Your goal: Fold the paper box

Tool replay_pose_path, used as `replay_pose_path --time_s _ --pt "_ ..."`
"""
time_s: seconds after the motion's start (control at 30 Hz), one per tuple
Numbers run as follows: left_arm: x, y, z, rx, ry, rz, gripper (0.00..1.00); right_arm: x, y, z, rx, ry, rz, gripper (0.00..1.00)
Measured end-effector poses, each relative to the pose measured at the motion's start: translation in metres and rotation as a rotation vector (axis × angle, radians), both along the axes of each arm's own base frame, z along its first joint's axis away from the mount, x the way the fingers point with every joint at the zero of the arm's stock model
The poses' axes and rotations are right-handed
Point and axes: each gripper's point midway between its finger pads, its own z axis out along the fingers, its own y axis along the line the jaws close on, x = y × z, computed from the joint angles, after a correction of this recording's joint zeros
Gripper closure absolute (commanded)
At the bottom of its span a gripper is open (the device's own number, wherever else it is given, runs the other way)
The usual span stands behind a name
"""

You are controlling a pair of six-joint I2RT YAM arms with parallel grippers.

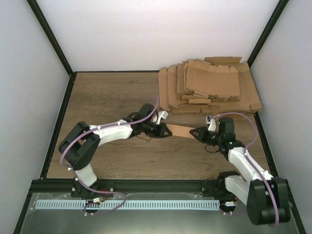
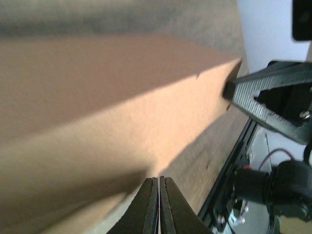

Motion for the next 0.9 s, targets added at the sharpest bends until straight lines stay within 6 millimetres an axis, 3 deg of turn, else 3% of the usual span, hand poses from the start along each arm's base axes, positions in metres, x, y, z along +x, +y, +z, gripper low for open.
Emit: replay_pose_path --time_s 0.1,0.2,0.37,0.5,0.53,0.63,0.77,0.87,0.9 --pt "-0.034 -0.001 -0.011 0.048 0.061 -0.024 0.96 -0.019 0.003 -0.006 -0.009 0.064 -0.025 0.99" --pt "-0.050 0.006 -0.015 0.104 0.093 -0.010 0.96 -0.030 -0.003 -0.013 -0.028 0.124 -0.088 0.98" --pt "-0.040 0.018 0.024 0.126 0.003 0.067 0.96 -0.037 -0.017 -0.012 -0.055 0.143 -0.189 0.91" --pt "-0.022 0.022 0.063 0.109 -0.114 0.132 0.95 -0.033 -0.024 -0.012 -0.093 0.158 -0.222 0.76" --pt "-0.019 0.024 0.065 0.114 -0.130 0.144 0.92 -0.030 -0.026 -0.012 -0.110 0.163 -0.227 0.66" --pt "-0.012 0.032 0.057 0.164 -0.149 0.179 0.74 -0.020 -0.029 -0.010 -0.154 0.160 -0.233 0.25" --pt "-0.009 0.041 0.037 0.230 -0.149 0.196 0.27 -0.012 -0.031 -0.010 -0.204 0.138 -0.210 0.17" --pt "-0.016 0.048 0.016 0.261 -0.128 0.187 0.21 -0.011 -0.032 -0.012 -0.223 0.130 -0.202 0.16" --pt "-0.020 0.050 0.009 0.268 -0.116 0.181 0.21 -0.011 -0.033 -0.012 -0.228 0.128 -0.201 0.11"
